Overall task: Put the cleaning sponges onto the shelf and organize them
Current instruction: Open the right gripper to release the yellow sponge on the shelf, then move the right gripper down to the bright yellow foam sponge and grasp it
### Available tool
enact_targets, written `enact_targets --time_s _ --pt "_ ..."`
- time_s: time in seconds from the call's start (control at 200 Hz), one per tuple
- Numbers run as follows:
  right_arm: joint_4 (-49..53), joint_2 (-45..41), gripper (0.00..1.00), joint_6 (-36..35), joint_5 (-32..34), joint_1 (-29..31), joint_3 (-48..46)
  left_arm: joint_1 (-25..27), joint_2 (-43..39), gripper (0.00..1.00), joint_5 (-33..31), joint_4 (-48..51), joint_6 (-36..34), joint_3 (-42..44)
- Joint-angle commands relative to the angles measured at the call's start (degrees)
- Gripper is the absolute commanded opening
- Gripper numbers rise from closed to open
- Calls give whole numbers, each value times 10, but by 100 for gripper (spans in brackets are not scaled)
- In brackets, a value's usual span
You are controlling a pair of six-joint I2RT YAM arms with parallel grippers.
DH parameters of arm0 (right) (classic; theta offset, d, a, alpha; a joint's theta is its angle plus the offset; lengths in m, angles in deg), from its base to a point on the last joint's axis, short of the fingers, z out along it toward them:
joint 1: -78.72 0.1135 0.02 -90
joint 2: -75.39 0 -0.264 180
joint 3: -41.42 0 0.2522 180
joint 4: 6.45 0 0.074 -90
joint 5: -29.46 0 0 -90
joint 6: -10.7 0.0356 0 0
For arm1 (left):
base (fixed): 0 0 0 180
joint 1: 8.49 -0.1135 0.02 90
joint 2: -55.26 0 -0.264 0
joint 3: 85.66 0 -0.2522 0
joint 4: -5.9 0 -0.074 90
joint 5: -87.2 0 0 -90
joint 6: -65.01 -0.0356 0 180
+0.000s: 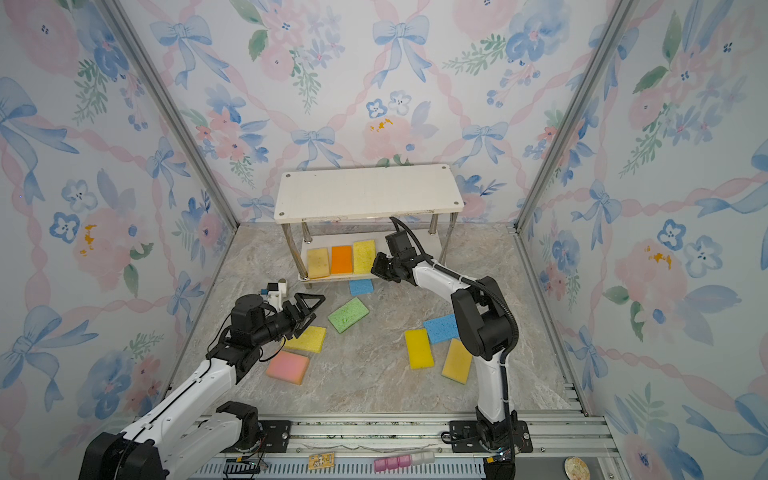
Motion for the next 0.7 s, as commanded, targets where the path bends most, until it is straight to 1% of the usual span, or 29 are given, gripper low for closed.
enact_targets --time_s 0.0,0.025,0.06,0.105,0.15,0.285,0.425,0.605,0.625,0.695 --pt "9 1 38 -13 -4 -8 9 -4 -1 98 -3 2 -11 6" --pt "9 -1 44 -13 -3 -7 7 -4 0 98 -3 0 -11 5" --pt "8 -5 50 -13 -1 -8 5 -4 0 98 -4 -1 -10 4" --pt "7 -12 55 -13 1 -9 -1 -4 1 98 -4 -2 -10 4" --pt "5 -21 58 -13 4 -9 -8 -4 2 98 -4 -3 -10 2" --pt "-9 -62 61 -5 15 -6 -49 -4 7 98 -4 -8 -13 -1" --pt "-12 -128 62 -4 35 5 -113 0 16 98 -8 -8 -23 -6" --pt "14 -223 62 -9 77 46 -203 24 44 98 -13 -7 -46 -17" --pt "16 -244 62 -9 79 52 -213 27 48 98 -13 -7 -48 -18" --pt "45 -277 62 -10 92 74 -240 35 60 98 -18 -6 -59 -22"
